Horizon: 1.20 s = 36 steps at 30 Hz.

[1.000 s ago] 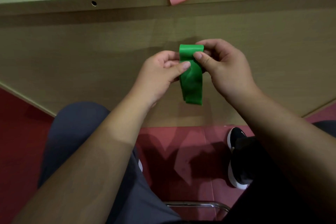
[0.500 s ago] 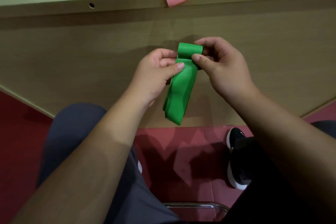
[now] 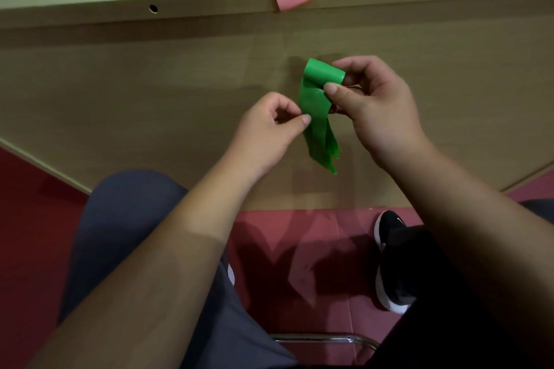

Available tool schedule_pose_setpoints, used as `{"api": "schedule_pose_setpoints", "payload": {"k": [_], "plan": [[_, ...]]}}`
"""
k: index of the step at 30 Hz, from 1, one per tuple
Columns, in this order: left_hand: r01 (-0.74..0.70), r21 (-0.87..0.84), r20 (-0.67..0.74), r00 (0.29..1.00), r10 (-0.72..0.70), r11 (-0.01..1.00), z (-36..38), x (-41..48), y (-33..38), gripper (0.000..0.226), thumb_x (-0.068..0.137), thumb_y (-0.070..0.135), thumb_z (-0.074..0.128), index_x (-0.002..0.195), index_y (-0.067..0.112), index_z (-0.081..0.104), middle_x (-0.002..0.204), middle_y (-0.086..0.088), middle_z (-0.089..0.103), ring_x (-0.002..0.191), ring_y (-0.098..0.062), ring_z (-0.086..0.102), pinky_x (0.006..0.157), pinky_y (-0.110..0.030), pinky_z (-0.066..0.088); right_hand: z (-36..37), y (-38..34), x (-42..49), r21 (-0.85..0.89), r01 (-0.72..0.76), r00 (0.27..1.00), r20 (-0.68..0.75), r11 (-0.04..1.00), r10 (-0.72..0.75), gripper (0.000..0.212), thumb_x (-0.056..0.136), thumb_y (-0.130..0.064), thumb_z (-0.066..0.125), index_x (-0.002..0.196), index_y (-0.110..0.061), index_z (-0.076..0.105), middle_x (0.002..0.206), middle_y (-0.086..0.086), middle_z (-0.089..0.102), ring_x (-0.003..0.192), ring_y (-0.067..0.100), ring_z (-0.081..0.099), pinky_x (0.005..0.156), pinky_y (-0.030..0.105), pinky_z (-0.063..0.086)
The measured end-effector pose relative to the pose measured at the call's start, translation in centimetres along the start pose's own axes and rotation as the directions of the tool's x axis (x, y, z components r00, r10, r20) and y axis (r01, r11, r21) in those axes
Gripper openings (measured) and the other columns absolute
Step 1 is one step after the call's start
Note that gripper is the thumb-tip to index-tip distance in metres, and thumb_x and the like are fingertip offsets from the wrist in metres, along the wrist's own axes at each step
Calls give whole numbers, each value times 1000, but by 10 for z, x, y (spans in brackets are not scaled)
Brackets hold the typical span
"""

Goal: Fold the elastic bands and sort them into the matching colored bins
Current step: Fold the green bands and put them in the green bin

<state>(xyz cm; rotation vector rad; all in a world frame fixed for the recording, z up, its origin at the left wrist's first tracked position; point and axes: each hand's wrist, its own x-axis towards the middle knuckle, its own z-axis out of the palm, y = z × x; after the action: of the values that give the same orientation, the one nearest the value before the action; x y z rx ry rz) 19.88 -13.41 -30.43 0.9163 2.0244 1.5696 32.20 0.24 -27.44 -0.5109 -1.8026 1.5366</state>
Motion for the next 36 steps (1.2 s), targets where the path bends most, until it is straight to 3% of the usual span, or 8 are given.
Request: {"api": "schedule_pose_setpoints", "payload": {"k": [5,8,13,17,22,26,30,36], "plan": [[-6,-20,3,1000,6,1000,5,0,0,20,86,25,80,104,20,73,106,-1,78,105,-23,73,101,-42,57,-2,1,0,-17,5,1000,9,1000,-5,27,94,-2,76,117,-13,68,89,2,54,83,21,59,78,35,63],[-11,-24,5,1000,11,1000,5,0,0,21,88,22,82,108,16,78,105,0,79,97,-13,73,98,-39,58,-2,0,-1,-8,4,1000,8,1000,-4,26,94,-2,76,115,-15,68,90,4,53,83,22,58,79,35,64],[70,-37,-39,997,-72,997,1,0,-1,16,80,29,86,87,24,73,85,-5,72,80,-22,67,84,-60,62,-4,1,1,-19,19,1000,-10,1000,-19,27,94,2,74,119,-8,66,87,-4,60,79,10,62,73,29,59],[44,3,-28,999,-43,999,-5,0,0,15,77,38,84,79,27,74,76,5,70,73,-18,63,77,-50,59,-6,0,2,-62,40,999,-12,997,-41,29,94,3,74,122,-1,66,91,-6,65,74,2,63,71,25,58],[23,16,-32,999,-22,1000,-11,4,0,19,78,43,81,82,27,72,81,4,71,80,-16,64,89,-55,59,-6,-2,0,-40,42,999,-16,998,-43,28,95,2,74,121,-3,65,91,-3,66,76,8,64,71,27,59],[25,-7,-27,999,-25,1000,-12,5,1,13,84,27,81,82,21,71,82,9,72,78,-10,64,81,-40,55,-4,-4,-1,-20,43,999,-3,999,-43,27,96,2,73,121,-4,65,88,-2,64,77,10,63,71,26,58],[69,-61,13,998,-68,996,-11,7,2,12,82,25,79,82,20,68,77,4,69,76,-15,62,80,-39,54,-2,-5,-3,30,21,1000,12,999,-22,25,98,1,71,122,-3,66,89,3,57,79,15,62,73,29,60],[140,-201,96,988,-122,970,-9,5,9,17,95,6,74,87,15,63,70,2,64,65,-8,63,69,-28,54,-2,-8,-4,123,-9,1000,-14,992,11,20,101,-2,68,121,-4,65,95,8,67,87,18,68,73,28,59]]}}
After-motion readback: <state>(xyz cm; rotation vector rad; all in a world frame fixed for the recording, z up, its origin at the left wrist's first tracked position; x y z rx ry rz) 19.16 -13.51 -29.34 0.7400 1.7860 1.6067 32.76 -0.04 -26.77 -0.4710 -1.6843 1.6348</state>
